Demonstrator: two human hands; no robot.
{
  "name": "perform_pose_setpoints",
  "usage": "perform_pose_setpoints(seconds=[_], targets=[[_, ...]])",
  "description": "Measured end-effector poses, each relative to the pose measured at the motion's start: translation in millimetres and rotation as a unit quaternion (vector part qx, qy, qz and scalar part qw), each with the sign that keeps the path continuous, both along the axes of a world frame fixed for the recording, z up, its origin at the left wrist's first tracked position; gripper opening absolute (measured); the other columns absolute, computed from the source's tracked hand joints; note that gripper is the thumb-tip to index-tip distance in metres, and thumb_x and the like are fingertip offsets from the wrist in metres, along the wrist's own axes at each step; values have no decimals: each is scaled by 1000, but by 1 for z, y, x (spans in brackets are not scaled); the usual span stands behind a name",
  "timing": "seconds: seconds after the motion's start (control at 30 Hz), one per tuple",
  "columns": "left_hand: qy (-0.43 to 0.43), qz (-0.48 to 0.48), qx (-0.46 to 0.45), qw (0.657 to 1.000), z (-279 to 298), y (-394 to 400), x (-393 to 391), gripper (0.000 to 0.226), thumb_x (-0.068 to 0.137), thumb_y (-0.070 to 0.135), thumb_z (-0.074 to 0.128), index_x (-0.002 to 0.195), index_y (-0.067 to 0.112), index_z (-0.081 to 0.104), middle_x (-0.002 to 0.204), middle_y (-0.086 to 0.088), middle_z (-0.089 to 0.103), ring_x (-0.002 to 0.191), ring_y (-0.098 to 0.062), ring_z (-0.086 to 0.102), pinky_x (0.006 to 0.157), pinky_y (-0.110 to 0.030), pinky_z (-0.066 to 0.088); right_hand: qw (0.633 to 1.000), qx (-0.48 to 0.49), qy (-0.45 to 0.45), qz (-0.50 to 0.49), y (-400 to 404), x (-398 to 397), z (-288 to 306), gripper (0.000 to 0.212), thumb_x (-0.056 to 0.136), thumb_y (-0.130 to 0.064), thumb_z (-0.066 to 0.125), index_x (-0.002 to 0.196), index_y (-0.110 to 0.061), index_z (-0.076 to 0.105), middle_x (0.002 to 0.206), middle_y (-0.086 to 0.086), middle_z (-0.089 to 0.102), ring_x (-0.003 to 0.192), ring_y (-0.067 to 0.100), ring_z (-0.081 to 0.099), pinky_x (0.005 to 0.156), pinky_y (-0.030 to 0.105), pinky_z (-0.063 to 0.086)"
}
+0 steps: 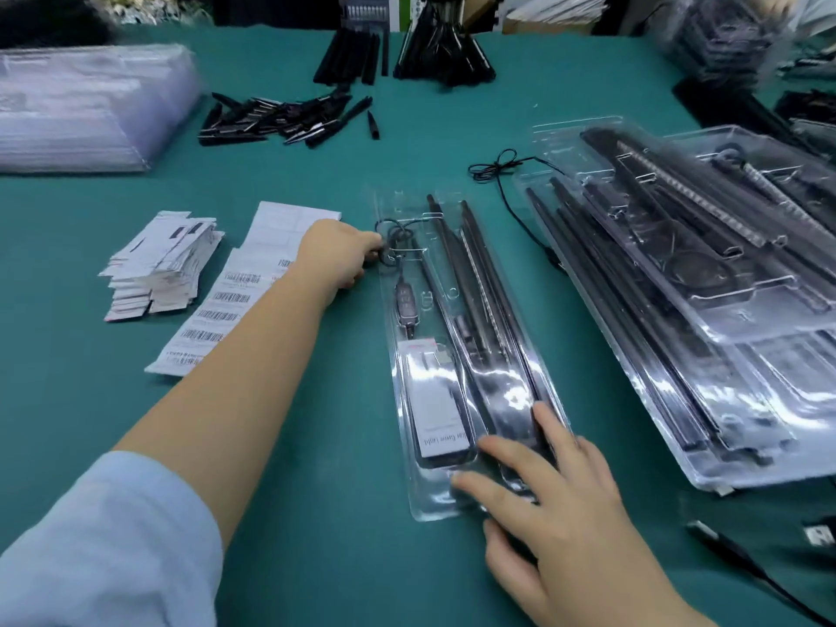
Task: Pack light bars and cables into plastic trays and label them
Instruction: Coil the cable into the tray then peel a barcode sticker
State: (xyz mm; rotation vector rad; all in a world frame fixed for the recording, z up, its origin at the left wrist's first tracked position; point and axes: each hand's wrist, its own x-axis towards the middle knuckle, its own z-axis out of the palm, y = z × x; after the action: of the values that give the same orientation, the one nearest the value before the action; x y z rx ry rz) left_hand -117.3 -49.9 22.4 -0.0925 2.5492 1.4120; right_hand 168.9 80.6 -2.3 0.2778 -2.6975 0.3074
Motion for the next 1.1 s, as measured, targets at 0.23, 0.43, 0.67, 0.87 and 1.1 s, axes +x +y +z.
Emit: perform_pose_setpoints(seconds=[0.23, 0.43, 0.67, 0.87, 1.1], targets=[[-48, -38, -11, 998, 0, 7, -17, 44, 85, 56, 58, 63, 17, 58, 55, 6, 55, 45, -13, 37, 44, -18, 28, 1000, 9, 18, 6, 4, -5, -8, 41, 61, -30, 48, 101, -39, 52, 104, -3, 70, 112, 46, 55, 75, 65, 47], [-66, -90, -83, 990, 7, 11, -28, 47, 88, 57, 55, 67, 15, 61, 51, 5, 59, 49, -15, 36, 48, -22, 24, 1000, -11, 21, -3, 3, -6, -12, 39, 60, -29, 49, 97, -40, 60, 104, -3, 71, 117, 39, 43, 80, 68, 42], [-161, -171, -226, 945, 31, 19, -38, 50, 96, 54, 44, 74, 11, 56, 44, 4, 60, 31, -11, 29, 35, -13, 21, 1000, -16, 21, 2, 3, -5, -13, 39, 62, -29, 50, 96, -41, 64, 105, -3, 70, 117, 38, 43, 80, 68, 42], [-100, -147, -203, 963, 29, 24, -44, 36, 91, 40, 61, 76, 9, 53, 55, -1, 59, 32, -9, 50, 37, -13, 34, 1000, -13, 20, -1, 4, -5, -12, 42, 61, -29, 50, 101, -42, 54, 106, -5, 70, 118, 38, 43, 81, 67, 43], [-36, 12, 56, 998, 5, 27, -32, 14, 85, 16, 57, 78, 9, 47, 76, -8, 52, 49, -16, 51, 45, -21, 48, 1000, -13, 23, 0, 5, -4, -12, 44, 60, -29, 48, 101, -42, 52, 107, -5, 70, 118, 37, 43, 81, 66, 43]])
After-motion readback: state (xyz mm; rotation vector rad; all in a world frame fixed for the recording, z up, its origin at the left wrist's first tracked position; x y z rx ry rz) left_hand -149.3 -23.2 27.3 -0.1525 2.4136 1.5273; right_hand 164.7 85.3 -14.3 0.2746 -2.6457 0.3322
